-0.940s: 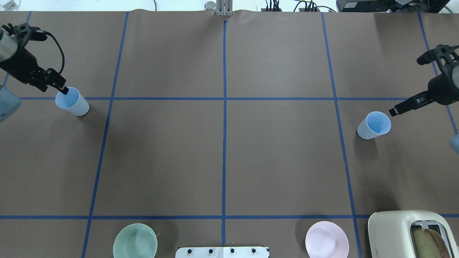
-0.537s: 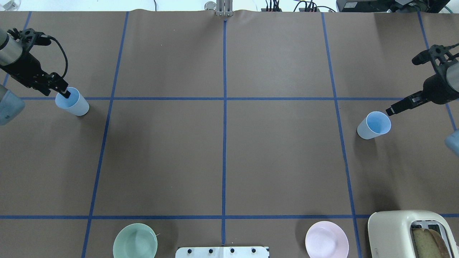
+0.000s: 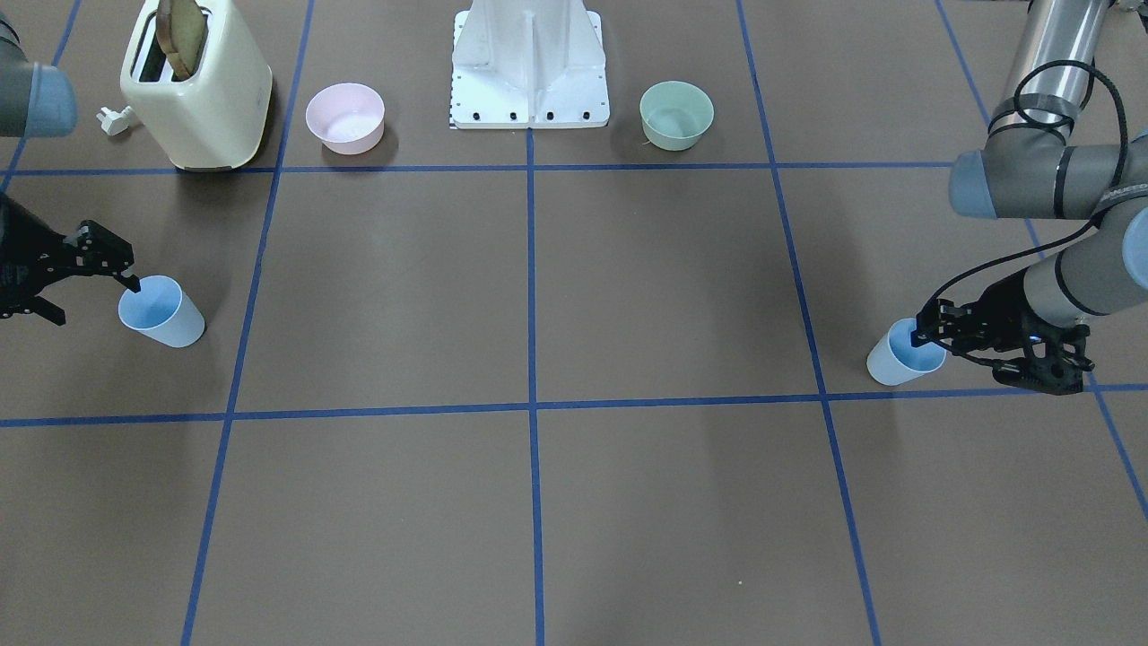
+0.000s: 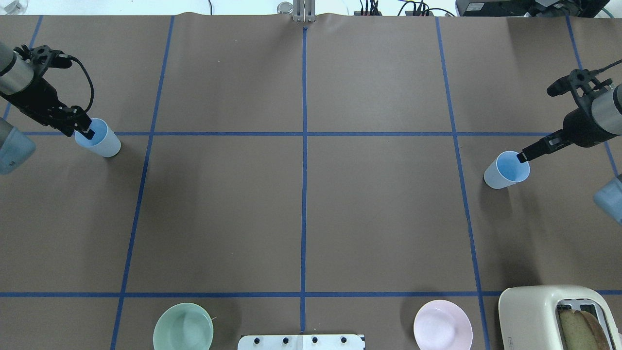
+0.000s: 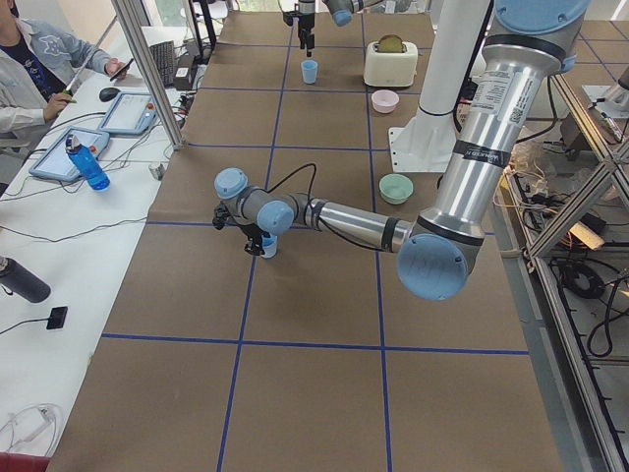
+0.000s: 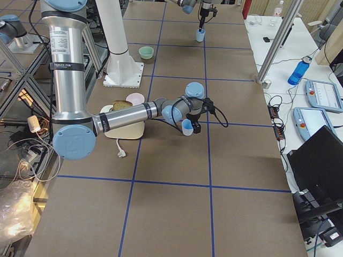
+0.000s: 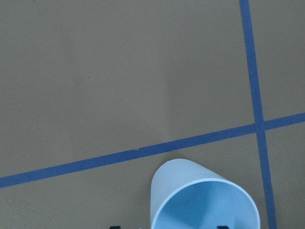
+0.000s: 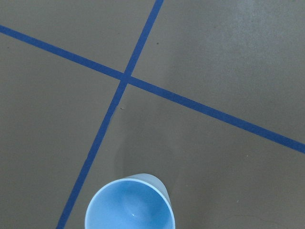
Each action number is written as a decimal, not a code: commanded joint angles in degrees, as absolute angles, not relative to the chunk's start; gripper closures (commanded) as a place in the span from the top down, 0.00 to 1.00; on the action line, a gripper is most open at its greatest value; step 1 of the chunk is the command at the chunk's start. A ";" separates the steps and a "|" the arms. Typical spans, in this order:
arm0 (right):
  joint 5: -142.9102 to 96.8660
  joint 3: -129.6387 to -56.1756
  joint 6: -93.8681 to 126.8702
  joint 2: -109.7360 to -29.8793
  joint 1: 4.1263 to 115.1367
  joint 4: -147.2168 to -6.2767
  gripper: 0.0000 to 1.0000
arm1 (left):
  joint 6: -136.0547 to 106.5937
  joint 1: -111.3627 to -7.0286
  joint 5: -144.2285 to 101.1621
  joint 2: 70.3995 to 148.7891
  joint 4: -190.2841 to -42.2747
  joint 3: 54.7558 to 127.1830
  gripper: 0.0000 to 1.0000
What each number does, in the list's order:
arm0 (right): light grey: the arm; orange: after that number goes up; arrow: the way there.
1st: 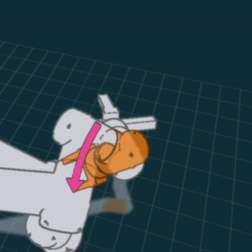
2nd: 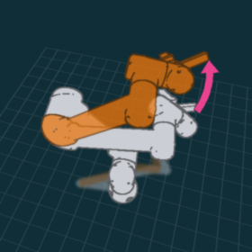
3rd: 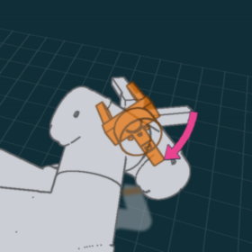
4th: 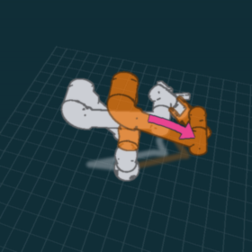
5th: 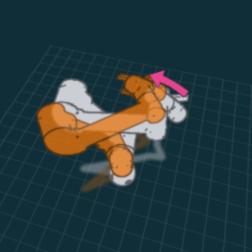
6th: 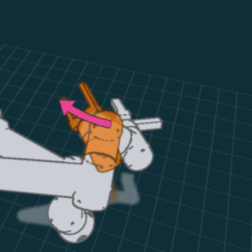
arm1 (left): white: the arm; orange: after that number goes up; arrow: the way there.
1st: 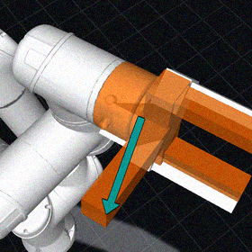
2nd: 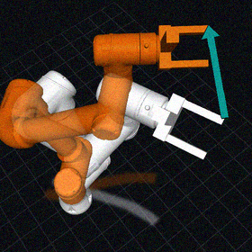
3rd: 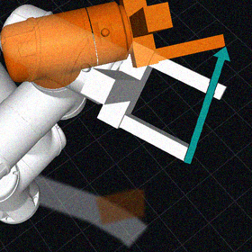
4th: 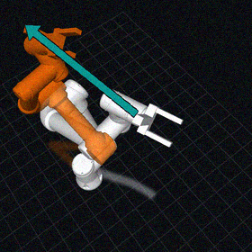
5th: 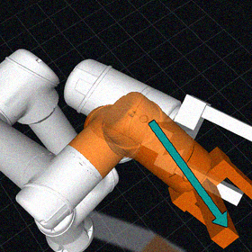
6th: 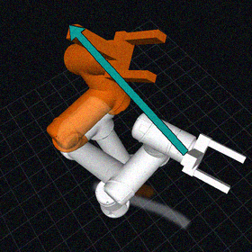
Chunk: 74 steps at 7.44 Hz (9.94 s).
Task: Stack blue cups with both arms
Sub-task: 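Lower the left gripper onto its blue cup while the right descends to the other, then close both grippers on the rims of the two blue cups, then carry the left cup toward the table centre while the right gripper lifts its cup, then set the left cup down at the centre and raise the left gripper away, then move the right gripper's cup over the centre cup and lower it in, then press the right gripper's cup down into the centre cup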
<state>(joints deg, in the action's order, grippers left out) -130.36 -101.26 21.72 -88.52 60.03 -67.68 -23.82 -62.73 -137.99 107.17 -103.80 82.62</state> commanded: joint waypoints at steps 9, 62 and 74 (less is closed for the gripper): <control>-127.09 -97.91 21.71 -87.01 56.07 -67.67 0.54 | -23.82 -61.61 -138.42 107.58 -104.06 83.32 0.00; -125.42 -83.22 46.14 -39.45 43.33 -91.14 0.14 | -36.04 -61.44 -138.52 125.42 -94.75 81.74 0.98; -125.07 -83.14 47.20 -40.52 42.10 -87.98 0.15 | -36.12 -61.35 -138.60 124.63 -94.92 83.06 0.98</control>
<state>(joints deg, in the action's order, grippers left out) -125.06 -82.97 47.07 -40.50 42.18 -87.98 -36.10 -61.35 -138.57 124.63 -94.92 83.12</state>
